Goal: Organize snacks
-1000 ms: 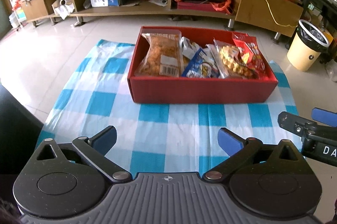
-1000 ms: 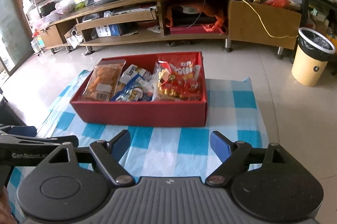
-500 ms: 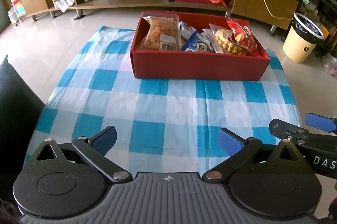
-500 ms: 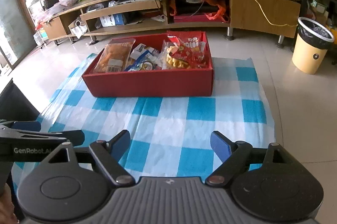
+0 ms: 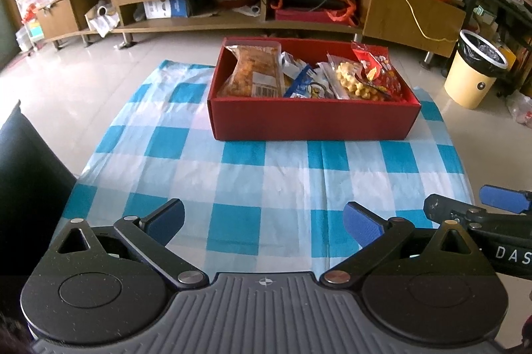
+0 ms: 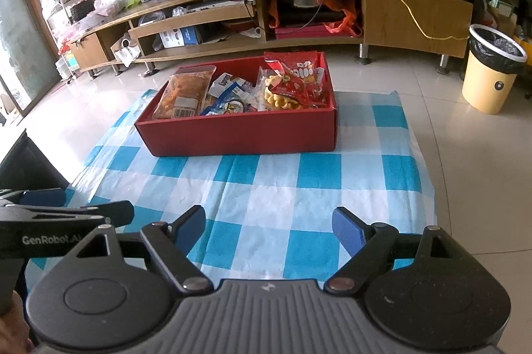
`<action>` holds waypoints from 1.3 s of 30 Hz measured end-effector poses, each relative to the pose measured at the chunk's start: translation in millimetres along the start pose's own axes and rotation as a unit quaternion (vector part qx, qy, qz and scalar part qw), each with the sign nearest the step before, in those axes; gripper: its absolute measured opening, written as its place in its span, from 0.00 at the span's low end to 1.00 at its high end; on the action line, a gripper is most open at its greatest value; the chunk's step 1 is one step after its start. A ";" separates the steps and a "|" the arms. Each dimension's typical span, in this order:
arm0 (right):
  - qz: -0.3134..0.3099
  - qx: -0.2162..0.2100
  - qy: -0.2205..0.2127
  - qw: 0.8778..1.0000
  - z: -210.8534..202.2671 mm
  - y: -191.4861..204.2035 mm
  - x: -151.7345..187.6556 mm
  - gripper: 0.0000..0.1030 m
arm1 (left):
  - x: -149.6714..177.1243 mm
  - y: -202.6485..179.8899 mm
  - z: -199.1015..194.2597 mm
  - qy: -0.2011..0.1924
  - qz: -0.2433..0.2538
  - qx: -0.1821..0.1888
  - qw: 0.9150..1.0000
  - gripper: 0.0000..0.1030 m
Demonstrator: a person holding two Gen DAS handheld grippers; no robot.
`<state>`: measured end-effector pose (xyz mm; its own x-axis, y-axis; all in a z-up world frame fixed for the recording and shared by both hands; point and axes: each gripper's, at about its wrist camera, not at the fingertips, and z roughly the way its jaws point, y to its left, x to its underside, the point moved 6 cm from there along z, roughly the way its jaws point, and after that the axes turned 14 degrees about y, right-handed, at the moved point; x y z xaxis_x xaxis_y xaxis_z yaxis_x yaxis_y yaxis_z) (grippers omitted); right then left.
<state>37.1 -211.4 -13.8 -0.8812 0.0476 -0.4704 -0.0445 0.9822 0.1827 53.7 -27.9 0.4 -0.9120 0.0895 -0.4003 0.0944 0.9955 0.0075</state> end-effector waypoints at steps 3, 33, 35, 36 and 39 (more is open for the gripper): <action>0.002 0.001 0.000 1.000 0.1 -1.4 0.6 0.78 | -0.1 1.7 0.3 -0.001 -0.001 -0.001 1.000 0.99; 0.004 -0.003 -0.003 1.000 -2.5 -2.3 0.7 0.78 | -1.9 -5.6 -3.8 -0.011 0.005 0.051 0.999 1.00; 0.004 -0.003 -0.004 1.000 -2.8 -1.8 0.8 0.78 | -1.6 -5.0 -5.0 -0.015 0.004 0.051 0.999 1.00; 0.004 -0.004 -0.004 1.000 -2.5 -1.7 0.7 0.78 | -1.5 -4.8 -5.8 -0.016 0.004 0.051 0.999 1.00; 0.003 -0.006 -0.006 1.000 -2.9 -0.5 0.7 0.78 | -1.8 -4.6 -9.0 -0.023 0.001 0.060 0.998 1.00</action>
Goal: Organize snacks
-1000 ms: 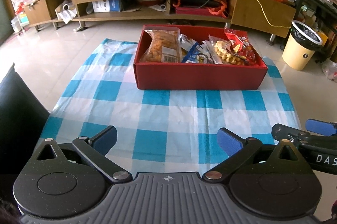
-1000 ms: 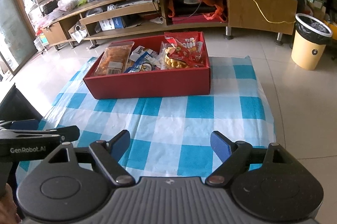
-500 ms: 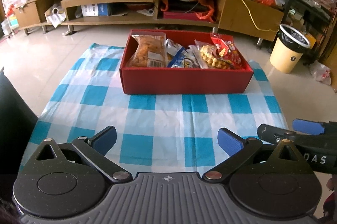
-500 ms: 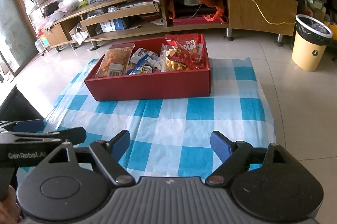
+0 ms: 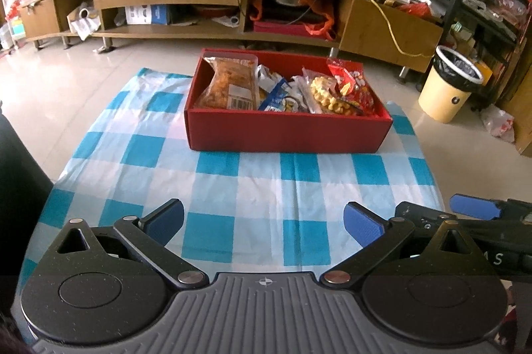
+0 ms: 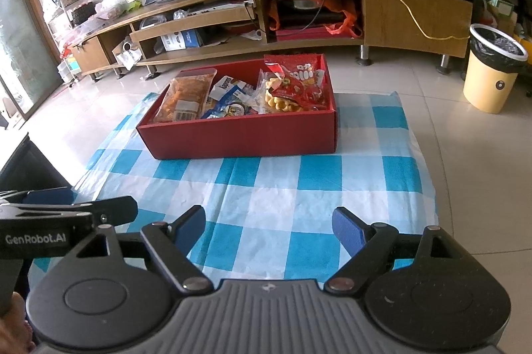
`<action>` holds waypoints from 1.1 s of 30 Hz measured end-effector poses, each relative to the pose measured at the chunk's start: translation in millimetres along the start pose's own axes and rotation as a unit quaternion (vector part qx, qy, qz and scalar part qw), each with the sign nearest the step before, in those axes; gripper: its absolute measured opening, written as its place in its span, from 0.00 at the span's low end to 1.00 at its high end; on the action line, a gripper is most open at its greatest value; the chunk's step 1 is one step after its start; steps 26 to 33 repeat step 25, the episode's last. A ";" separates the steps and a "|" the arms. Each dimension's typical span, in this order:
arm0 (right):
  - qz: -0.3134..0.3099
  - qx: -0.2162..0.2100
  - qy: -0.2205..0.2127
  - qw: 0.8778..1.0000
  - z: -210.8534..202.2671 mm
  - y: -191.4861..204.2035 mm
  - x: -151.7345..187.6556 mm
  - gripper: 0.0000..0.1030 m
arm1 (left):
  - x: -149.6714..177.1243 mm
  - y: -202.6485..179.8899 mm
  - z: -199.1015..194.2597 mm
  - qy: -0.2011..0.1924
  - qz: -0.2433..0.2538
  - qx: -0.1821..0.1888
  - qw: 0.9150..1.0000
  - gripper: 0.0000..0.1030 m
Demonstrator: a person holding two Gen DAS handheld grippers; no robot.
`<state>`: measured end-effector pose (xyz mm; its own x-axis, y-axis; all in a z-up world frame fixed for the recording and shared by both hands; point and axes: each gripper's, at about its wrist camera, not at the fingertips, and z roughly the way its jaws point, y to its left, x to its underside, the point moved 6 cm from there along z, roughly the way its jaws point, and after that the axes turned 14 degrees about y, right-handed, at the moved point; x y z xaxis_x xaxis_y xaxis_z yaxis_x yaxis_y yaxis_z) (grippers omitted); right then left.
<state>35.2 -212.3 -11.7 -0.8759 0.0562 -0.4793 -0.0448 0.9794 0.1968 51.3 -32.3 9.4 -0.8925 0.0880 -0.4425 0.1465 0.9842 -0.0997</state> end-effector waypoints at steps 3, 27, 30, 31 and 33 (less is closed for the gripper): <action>0.001 -0.003 -0.004 1.000 -1.2 -0.3 -1.0 0.78 | -2.7 -1.4 -1.5 0.000 0.000 0.011 1.000 1.00; 0.009 -0.027 -0.026 0.999 -10.5 -5.1 -7.7 0.78 | -3.5 -28.7 -35.3 -0.104 0.085 -0.085 0.987 1.00; 0.009 -0.027 -0.026 0.999 -10.5 -5.1 -7.7 0.78 | -3.5 -28.7 -35.3 -0.104 0.085 -0.085 0.987 1.00; 0.009 -0.027 -0.026 0.999 -10.5 -5.1 -7.7 0.78 | -3.5 -28.7 -35.3 -0.104 0.085 -0.085 0.987 1.00; 0.009 -0.027 -0.026 0.999 -10.5 -5.1 -7.7 0.78 | -3.5 -28.7 -35.3 -0.104 0.085 -0.085 0.987 1.00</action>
